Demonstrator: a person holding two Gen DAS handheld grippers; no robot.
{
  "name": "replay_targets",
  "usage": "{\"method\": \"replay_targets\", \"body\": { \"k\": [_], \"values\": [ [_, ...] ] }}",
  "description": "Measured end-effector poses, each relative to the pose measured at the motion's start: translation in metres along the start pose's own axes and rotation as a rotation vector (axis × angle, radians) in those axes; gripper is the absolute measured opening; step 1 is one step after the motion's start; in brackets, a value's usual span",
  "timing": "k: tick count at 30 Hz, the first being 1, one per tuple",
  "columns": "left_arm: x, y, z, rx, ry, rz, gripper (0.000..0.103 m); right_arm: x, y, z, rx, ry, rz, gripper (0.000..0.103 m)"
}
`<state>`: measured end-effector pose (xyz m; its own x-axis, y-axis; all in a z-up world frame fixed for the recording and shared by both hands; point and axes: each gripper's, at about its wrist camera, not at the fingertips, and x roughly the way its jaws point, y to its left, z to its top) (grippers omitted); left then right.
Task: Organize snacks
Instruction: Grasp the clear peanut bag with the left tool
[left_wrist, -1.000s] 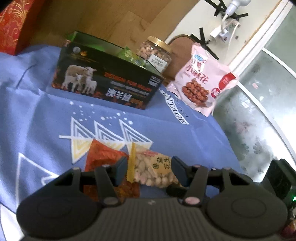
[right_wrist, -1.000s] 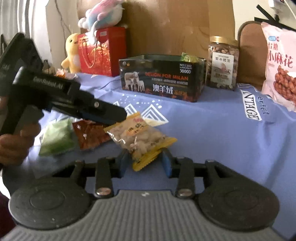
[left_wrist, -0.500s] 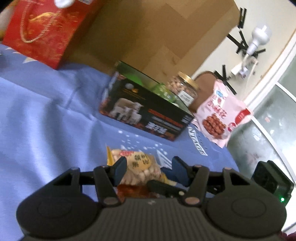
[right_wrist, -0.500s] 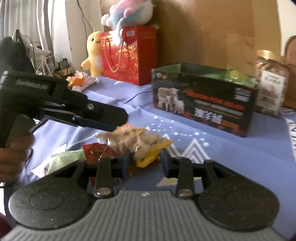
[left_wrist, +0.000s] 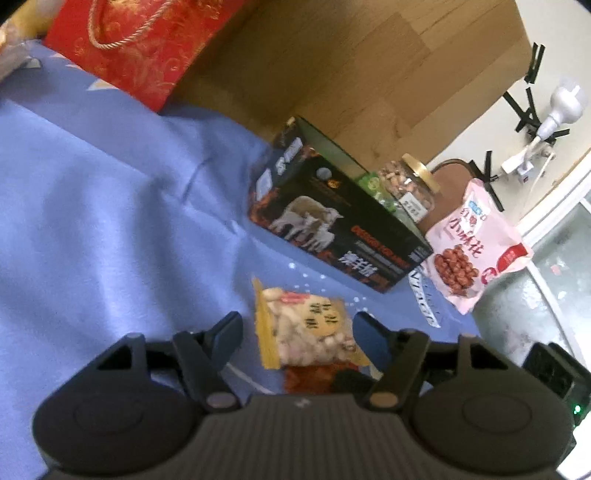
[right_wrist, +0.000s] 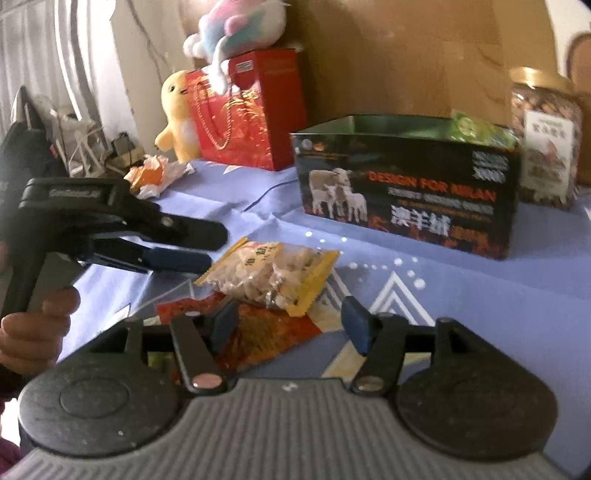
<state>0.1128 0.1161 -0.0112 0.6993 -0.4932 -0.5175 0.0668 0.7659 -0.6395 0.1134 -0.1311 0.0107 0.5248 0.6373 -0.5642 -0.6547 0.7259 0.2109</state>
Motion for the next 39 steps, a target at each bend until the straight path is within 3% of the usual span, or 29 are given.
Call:
{"method": "replay_targets", "body": {
  "k": [2, 9, 17, 39],
  "values": [
    [0.006, -0.006, 0.0, 0.023, 0.011, 0.0, 0.064, 0.01, 0.0, 0.005, -0.012, 0.019, -0.001, 0.064],
    [0.016, -0.012, -0.008, 0.085, -0.027, 0.044, 0.033, 0.016, -0.002, 0.006, -0.001, 0.011, 0.002, 0.059],
    [0.014, 0.002, -0.006, 0.015, -0.04, -0.018, 0.033, 0.012, -0.01, 0.005, 0.059, 0.0, 0.035, 0.06],
    [0.014, 0.005, -0.006, -0.002, -0.041, -0.029, 0.033, 0.014, -0.01, 0.005, 0.051, 0.006, 0.05, 0.067]
  ]
}}
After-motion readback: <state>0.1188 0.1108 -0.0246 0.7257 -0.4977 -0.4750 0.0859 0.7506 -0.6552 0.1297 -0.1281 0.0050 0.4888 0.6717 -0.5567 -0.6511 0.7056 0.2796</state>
